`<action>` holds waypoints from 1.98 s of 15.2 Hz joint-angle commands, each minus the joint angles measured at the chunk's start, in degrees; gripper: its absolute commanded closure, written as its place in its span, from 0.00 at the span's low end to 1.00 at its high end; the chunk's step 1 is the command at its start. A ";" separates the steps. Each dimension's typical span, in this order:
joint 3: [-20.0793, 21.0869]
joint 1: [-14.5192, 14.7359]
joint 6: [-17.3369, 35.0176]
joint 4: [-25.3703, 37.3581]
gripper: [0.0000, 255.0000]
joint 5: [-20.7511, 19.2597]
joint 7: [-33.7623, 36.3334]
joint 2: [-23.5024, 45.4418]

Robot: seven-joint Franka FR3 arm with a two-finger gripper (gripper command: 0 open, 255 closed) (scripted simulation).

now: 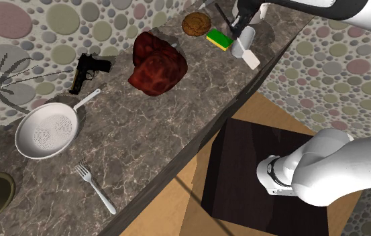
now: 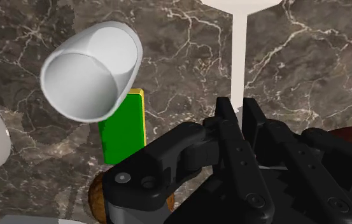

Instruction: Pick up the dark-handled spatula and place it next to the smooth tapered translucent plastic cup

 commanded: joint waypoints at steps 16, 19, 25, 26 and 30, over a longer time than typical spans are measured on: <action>-0.82 -0.25 12.89 -10.17 1.00 1.34 -1.41 3.01; -0.95 -0.27 15.18 -11.63 1.00 1.83 -1.81 3.92; -1.18 -0.31 19.73 -14.24 1.00 3.12 -2.83 6.13; -1.20 -0.31 20.48 -14.63 1.00 3.38 -3.03 6.54; -1.27 -0.35 23.49 -16.06 1.00 4.58 -3.94 8.34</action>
